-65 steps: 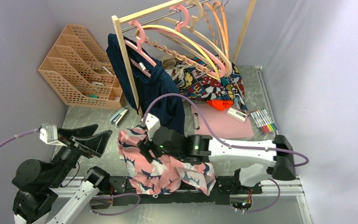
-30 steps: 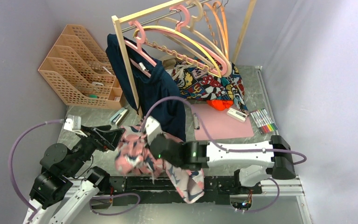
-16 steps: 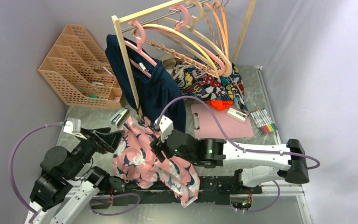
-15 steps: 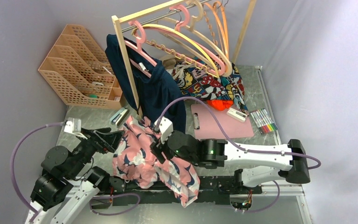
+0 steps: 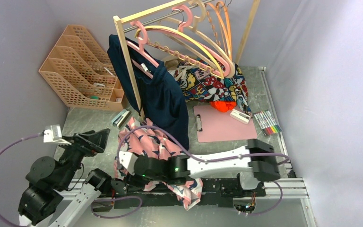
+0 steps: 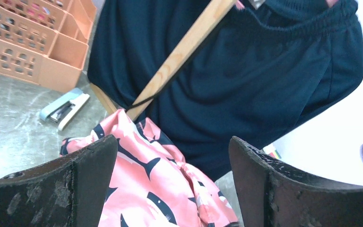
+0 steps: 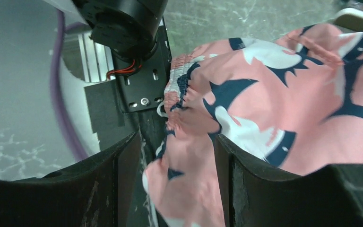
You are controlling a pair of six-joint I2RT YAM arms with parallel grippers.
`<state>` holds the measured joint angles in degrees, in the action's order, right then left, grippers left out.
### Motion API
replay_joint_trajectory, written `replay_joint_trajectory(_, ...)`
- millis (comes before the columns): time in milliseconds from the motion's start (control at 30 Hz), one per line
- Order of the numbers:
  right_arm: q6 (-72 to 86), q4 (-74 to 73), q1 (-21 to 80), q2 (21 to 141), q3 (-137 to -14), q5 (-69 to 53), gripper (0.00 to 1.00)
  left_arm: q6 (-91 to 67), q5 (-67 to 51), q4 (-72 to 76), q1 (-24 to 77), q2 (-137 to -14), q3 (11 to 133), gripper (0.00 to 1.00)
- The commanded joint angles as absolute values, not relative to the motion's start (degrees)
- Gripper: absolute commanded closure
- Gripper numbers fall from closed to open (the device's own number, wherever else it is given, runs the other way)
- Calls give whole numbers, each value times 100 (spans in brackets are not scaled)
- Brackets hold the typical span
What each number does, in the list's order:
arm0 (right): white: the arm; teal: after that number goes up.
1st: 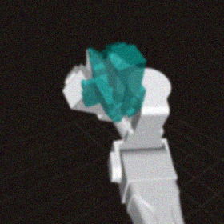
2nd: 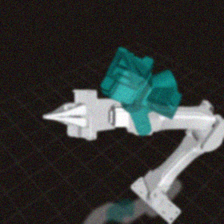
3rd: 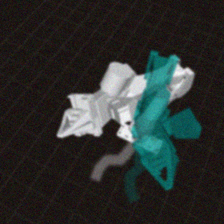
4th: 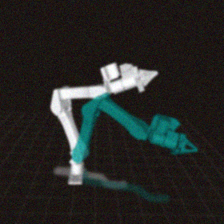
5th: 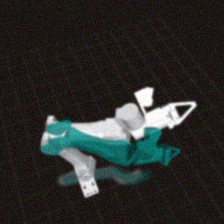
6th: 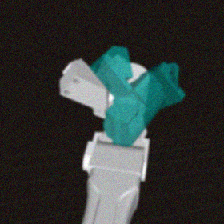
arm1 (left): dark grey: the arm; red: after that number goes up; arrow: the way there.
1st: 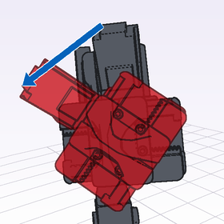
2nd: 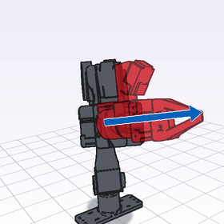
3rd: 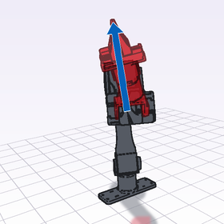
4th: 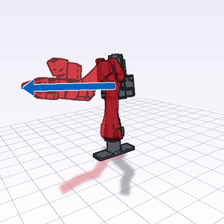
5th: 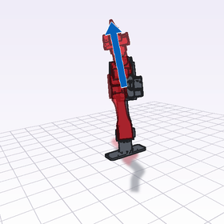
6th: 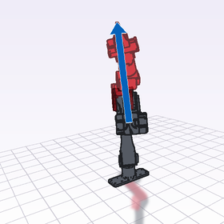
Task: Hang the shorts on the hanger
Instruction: Adjust the shorts at the center of the board.
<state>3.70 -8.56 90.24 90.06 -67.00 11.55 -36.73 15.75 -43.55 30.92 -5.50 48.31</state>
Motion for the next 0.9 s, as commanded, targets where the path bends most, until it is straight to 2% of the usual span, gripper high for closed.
replay_joint_trajectory(0,115,-321,8982,9781,-7184,1131,38,-3675,2183,-4889,3111,-527,5302,9)
replay_joint_trajectory(300,-4,-235,8755,10733,-7883,1152,32,-3683,2477,-5462,3111,-388,5817,9)
replay_joint_trajectory(533,-121,-488,8600,11389,-8261,1482,32,-3730,2558,-5654,3110,-186,5906,9)
replay_joint_trajectory(667,-159,-679,8583,11530,-8323,1641,35,-3729,2566,-5721,3118,-173,5948,9)
replay_joint_trajectory(733,-138,-807,8565,11540,-8367,1756,43,-3720,2562,-5704,3117,-173,5950,9)
replay_joint_trajectory(767,-125,-841,8561,11536,-8363,1888,52,-3715,2565,-5684,3120,-179,5950,9)
replay_joint_trajectory(867,2,-892,8560,11143,-8307,2276,89,-3665,2461,-5588,3120,-213,5957,9)
